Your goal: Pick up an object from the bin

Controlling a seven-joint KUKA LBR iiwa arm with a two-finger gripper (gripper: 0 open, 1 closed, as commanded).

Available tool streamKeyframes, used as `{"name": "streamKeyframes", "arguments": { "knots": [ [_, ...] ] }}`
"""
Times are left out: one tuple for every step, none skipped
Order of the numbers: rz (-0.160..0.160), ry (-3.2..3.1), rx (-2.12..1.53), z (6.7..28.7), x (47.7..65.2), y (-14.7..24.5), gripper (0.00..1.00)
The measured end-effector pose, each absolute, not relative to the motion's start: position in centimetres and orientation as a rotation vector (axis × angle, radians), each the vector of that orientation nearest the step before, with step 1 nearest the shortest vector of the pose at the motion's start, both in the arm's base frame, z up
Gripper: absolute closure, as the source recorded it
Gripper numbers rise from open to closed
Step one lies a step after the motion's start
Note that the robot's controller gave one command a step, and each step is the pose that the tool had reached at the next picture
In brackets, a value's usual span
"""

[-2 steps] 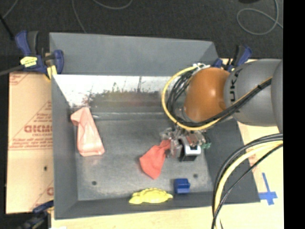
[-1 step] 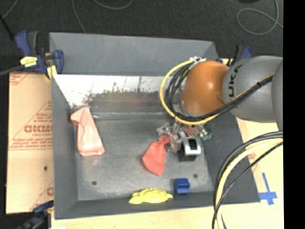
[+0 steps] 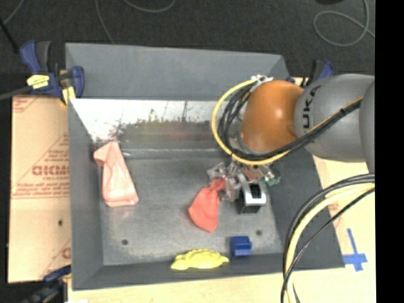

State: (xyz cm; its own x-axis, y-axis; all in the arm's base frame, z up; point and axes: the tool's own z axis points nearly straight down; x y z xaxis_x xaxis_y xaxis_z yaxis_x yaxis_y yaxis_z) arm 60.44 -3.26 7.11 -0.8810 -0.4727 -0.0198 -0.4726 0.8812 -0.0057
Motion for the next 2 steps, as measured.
{"name": "streamKeyframes", "arguments": {
  "knots": [
    [-0.001, 3.027, -0.76, 7.1, 60.4, -3.3, 1.0],
    [-0.003, 2.945, -1.011, 7.1, 60.8, -4.3, 1.0]
  ]
}}
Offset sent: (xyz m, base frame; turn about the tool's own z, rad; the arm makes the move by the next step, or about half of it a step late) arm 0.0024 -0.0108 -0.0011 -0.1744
